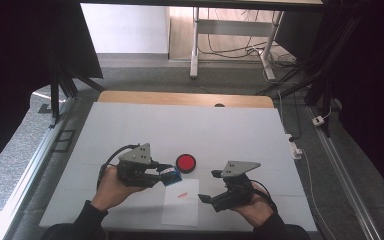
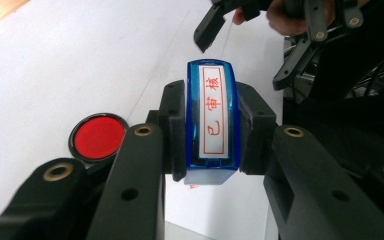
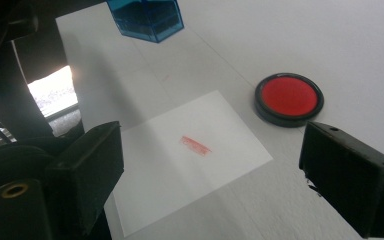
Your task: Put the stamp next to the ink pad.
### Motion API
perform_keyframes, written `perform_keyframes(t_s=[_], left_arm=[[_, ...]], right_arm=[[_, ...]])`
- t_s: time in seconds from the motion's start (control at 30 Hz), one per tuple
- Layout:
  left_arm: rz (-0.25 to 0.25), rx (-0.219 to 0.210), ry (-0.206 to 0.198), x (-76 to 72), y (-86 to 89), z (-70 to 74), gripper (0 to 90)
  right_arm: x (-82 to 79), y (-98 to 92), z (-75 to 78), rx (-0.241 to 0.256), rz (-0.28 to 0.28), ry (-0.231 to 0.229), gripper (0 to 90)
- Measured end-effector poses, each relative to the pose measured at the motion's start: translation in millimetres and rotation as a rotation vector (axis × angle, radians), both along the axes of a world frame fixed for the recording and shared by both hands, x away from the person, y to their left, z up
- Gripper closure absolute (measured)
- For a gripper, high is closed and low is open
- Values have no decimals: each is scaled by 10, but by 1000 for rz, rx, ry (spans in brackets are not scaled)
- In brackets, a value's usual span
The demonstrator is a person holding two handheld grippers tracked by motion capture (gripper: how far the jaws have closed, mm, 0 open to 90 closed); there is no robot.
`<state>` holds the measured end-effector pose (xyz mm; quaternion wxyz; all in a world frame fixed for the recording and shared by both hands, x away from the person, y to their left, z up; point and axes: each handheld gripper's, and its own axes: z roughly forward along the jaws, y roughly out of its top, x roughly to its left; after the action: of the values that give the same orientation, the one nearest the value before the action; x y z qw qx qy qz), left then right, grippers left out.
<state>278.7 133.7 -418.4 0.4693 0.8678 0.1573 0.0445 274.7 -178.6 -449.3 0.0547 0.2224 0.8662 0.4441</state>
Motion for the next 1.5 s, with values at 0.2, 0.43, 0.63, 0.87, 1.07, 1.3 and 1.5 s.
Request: perform_keyframes(t_s=[0.2,0.43,0.63,0.87,1.07,1.3,1.5], left_arm=[[50,25,7,26,49,0,697],[112,58,11,62,113,-15,697],[157,81,17,98,166,-43,697],[210,101,33,163,254,-91,697],[254,105,38,203,330,-121,697],[292,111,47,246,400,-154,697],[338,121,47,284,467,-187,697]], right_arm=[[-21,-74,-1,-14,-25,-22,101],[-50,-173,-7,-24,-66,-40,19],[-90,-256,-32,-41,-113,-50,0],[-135,-383,-54,-57,-172,-63,0],[-157,-482,-88,-86,-214,-59,0],[-188,-602,-99,-99,-260,-58,0],[-215,-728,-100,-100,-304,-50,0]])
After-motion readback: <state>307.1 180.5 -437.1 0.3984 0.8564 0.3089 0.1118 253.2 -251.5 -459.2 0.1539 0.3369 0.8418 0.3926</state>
